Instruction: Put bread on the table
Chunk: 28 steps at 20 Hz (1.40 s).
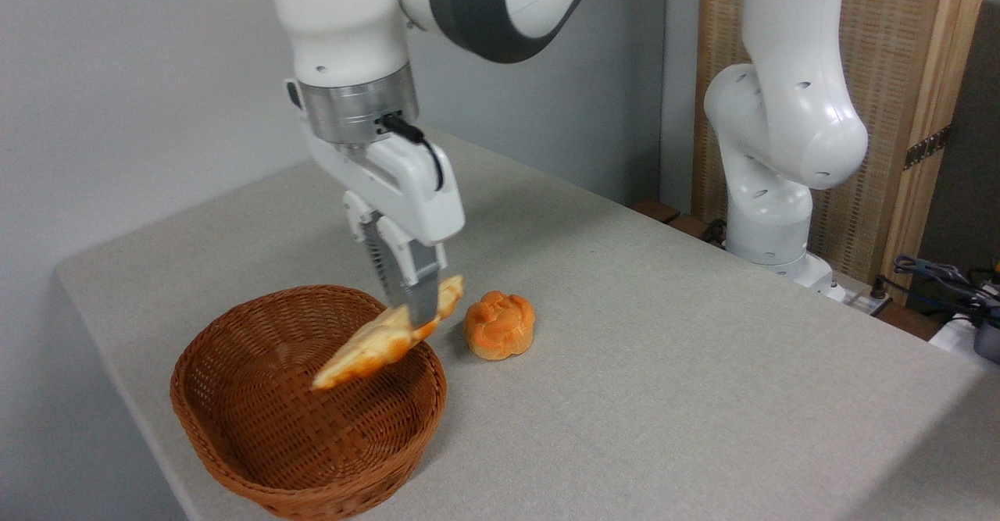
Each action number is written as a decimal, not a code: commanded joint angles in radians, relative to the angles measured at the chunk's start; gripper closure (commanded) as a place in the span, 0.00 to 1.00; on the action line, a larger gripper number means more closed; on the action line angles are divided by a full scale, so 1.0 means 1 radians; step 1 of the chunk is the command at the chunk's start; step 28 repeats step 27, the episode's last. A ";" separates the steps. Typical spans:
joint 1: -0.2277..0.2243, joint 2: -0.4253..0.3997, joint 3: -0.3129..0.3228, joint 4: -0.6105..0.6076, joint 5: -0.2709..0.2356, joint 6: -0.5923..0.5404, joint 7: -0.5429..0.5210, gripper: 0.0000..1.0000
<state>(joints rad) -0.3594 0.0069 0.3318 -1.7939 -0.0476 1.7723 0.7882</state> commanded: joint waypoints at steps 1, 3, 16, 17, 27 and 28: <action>-0.007 -0.036 0.032 -0.045 0.000 -0.089 0.035 0.67; -0.006 -0.045 0.064 -0.053 0.000 -0.146 0.092 0.61; -0.020 -0.050 0.105 -0.056 0.000 -0.226 0.148 0.00; -0.020 -0.050 0.105 -0.055 0.000 -0.220 0.148 0.00; -0.020 -0.070 0.036 -0.018 0.000 0.033 0.134 0.00; -0.020 -0.070 0.036 -0.018 0.000 0.033 0.134 0.00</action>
